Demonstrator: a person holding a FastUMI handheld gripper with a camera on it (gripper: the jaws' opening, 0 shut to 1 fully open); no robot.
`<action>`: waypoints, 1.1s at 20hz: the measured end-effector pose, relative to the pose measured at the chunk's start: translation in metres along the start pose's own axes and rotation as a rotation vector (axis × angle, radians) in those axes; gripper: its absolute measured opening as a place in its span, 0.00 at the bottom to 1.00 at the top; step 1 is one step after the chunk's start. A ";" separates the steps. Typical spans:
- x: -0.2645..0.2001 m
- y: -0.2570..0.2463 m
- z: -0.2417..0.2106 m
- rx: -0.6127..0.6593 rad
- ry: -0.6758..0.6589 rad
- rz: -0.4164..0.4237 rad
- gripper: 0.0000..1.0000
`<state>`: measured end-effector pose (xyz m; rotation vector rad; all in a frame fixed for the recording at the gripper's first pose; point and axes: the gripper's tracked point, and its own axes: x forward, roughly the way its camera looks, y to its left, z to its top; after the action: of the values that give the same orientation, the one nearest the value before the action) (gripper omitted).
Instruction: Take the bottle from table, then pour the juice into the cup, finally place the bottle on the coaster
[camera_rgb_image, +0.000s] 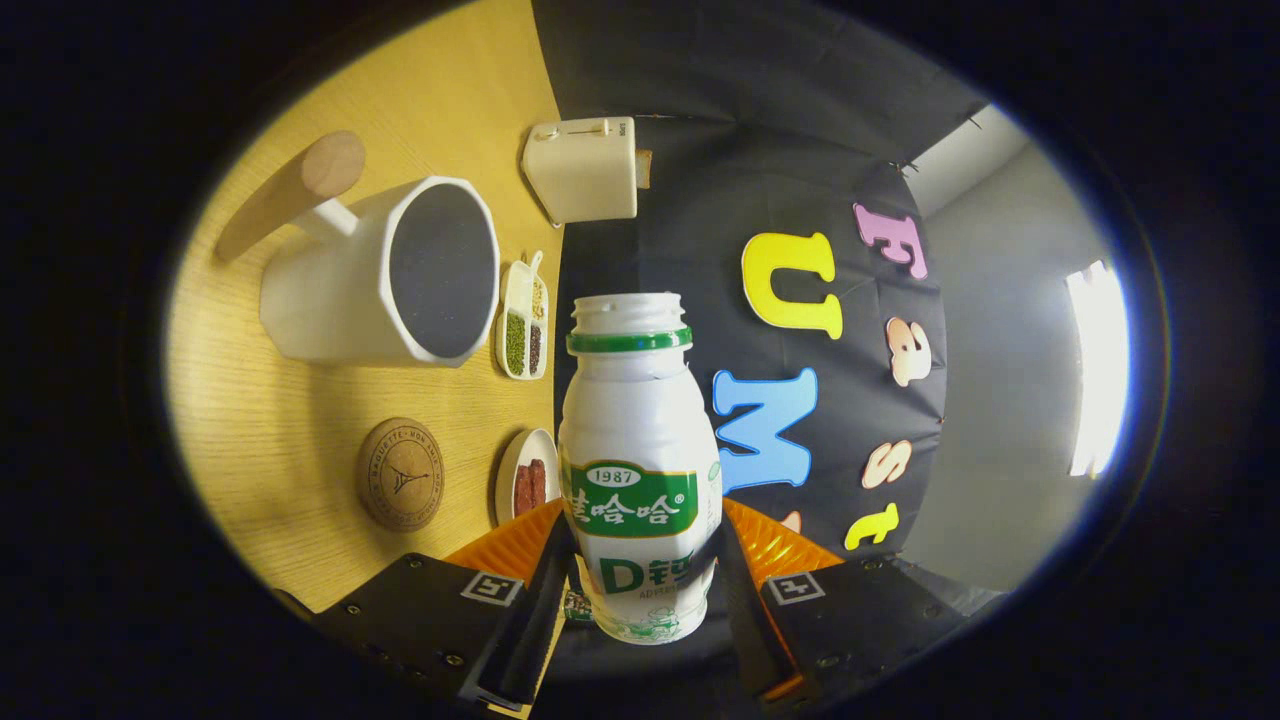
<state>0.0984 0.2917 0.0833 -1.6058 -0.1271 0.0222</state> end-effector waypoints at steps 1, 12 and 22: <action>0.001 0.000 0.001 -0.014 -0.004 0.000 0.74; 0.003 0.005 0.003 -0.119 -0.011 0.006 0.74; 0.002 0.005 0.004 -0.144 -0.013 0.008 0.74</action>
<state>0.1008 0.2961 0.0787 -1.7501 -0.1348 0.0299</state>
